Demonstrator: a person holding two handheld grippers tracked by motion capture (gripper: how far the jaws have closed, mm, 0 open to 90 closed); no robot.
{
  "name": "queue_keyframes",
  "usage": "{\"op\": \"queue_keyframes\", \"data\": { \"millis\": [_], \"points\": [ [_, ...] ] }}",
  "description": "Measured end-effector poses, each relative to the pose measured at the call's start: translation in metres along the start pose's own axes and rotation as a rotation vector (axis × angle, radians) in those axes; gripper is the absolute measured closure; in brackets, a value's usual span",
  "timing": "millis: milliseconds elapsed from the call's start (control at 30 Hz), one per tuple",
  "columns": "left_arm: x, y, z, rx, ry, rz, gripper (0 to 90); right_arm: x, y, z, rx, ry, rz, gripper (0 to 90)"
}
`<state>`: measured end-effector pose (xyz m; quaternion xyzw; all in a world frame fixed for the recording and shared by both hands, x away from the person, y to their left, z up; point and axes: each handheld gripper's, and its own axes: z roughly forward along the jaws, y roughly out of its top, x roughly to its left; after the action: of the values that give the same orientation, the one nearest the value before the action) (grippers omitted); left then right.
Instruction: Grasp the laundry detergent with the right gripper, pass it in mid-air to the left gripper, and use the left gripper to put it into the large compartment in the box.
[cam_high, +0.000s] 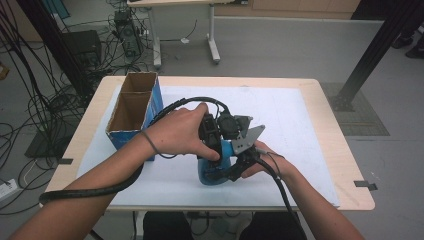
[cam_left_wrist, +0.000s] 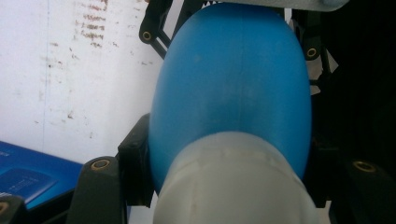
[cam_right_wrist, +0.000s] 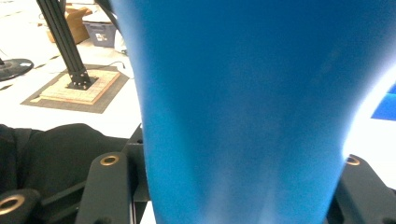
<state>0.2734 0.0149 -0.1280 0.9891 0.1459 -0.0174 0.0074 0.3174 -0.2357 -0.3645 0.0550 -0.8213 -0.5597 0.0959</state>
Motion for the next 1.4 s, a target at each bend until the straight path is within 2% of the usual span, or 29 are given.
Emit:
{"op": "queue_keyframes", "data": {
  "millis": [1067,1400],
  "points": [
    [0.0090,-0.0079,0.0008,-0.015,-0.019,-0.020,37.3,-0.0053,0.0010,0.0052,-0.003,0.012,0.013,42.4],
    [0.0087,-0.0098,-0.0005,-0.023,-0.011,-0.024,37.3,-0.0076,0.0010,0.0054,-0.008,0.014,0.013,42.4]
  ]
}}
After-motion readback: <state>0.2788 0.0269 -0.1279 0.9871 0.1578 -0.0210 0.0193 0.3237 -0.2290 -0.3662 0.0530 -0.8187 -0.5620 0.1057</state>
